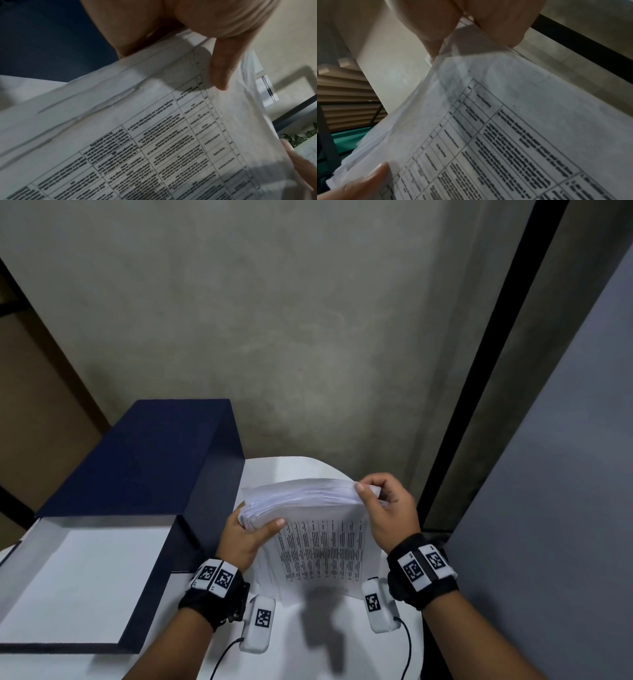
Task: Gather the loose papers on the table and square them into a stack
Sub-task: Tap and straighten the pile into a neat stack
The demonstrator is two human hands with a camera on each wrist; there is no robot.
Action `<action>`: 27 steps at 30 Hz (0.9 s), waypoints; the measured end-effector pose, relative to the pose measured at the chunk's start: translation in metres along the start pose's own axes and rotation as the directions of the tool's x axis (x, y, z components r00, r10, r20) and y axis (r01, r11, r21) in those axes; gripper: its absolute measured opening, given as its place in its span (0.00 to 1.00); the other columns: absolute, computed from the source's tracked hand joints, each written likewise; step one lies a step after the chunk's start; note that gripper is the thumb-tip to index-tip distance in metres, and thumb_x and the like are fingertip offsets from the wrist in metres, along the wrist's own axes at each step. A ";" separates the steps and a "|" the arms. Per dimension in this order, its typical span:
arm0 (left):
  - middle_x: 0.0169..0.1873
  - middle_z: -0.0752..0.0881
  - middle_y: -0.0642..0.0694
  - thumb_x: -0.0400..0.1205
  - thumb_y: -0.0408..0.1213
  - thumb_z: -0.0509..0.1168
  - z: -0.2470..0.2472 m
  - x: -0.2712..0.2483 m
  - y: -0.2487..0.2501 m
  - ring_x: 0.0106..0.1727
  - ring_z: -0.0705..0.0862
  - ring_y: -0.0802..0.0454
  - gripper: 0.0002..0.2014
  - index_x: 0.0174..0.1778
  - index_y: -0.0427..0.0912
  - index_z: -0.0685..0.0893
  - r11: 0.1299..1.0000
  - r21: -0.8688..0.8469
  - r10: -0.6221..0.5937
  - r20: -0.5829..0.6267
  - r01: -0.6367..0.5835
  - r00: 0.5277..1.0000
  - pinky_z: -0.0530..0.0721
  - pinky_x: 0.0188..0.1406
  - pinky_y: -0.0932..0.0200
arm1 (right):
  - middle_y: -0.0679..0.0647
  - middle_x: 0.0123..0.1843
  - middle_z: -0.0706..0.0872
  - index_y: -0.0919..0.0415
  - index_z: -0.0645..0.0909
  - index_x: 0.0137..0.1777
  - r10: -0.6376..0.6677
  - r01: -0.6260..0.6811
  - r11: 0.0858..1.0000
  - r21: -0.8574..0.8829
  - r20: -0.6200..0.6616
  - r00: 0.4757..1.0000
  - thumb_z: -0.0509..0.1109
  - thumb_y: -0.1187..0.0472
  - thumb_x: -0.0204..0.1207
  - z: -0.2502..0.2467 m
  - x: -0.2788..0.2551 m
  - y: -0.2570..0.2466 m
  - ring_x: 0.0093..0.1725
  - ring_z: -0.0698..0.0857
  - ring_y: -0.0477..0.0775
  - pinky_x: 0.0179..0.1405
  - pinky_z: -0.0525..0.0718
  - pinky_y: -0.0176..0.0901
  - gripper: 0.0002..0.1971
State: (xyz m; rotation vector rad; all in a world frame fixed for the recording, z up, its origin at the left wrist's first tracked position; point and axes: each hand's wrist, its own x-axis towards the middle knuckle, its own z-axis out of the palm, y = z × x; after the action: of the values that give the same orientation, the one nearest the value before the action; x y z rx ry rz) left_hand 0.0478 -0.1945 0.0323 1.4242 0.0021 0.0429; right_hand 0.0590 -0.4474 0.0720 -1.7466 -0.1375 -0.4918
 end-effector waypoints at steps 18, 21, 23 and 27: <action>0.55 0.88 0.32 0.60 0.38 0.83 -0.003 0.007 -0.014 0.59 0.87 0.34 0.36 0.63 0.31 0.81 0.995 0.021 -0.103 0.030 0.102 0.994 0.80 0.65 0.34 | 0.52 0.48 0.89 0.54 0.80 0.55 0.055 -0.060 0.975 0.213 0.027 0.998 0.69 0.55 0.73 -0.006 -0.006 0.002 0.51 0.87 0.51 0.52 0.82 0.43 0.11; 0.53 0.90 0.37 0.66 0.40 0.81 -0.002 0.004 -0.015 0.58 0.88 0.39 0.26 0.59 0.36 0.86 0.991 0.084 -0.107 0.007 0.106 0.994 0.81 0.66 0.36 | 0.56 0.59 0.84 0.59 0.70 0.69 0.109 -0.154 0.966 0.209 0.213 0.971 0.80 0.62 0.64 -0.021 -0.019 0.015 0.56 0.86 0.48 0.54 0.84 0.37 0.34; 0.52 0.91 0.37 0.71 0.33 0.79 -0.002 0.002 -0.013 0.57 0.89 0.40 0.19 0.58 0.35 0.87 0.989 0.093 -0.115 -0.028 0.118 0.993 0.81 0.66 0.37 | 0.56 0.60 0.82 0.53 0.68 0.72 0.193 -0.245 0.960 0.139 0.307 0.932 0.80 0.69 0.63 -0.025 -0.029 0.030 0.57 0.87 0.51 0.57 0.86 0.44 0.38; 0.50 0.91 0.38 0.73 0.31 0.76 0.005 0.003 -0.009 0.55 0.89 0.42 0.16 0.56 0.35 0.87 0.988 0.092 -0.113 -0.121 0.125 0.986 0.83 0.63 0.40 | 0.46 0.57 0.88 0.38 0.77 0.59 0.267 -0.258 0.963 -0.073 0.187 0.945 0.72 0.68 0.76 -0.014 -0.033 0.049 0.59 0.87 0.48 0.67 0.82 0.53 0.22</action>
State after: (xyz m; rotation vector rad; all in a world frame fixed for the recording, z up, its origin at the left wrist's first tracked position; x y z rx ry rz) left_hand 0.0509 -0.2010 0.0242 1.5168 0.1876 0.0270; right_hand 0.0428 -0.4673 0.0170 -1.8257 -0.0297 -0.1288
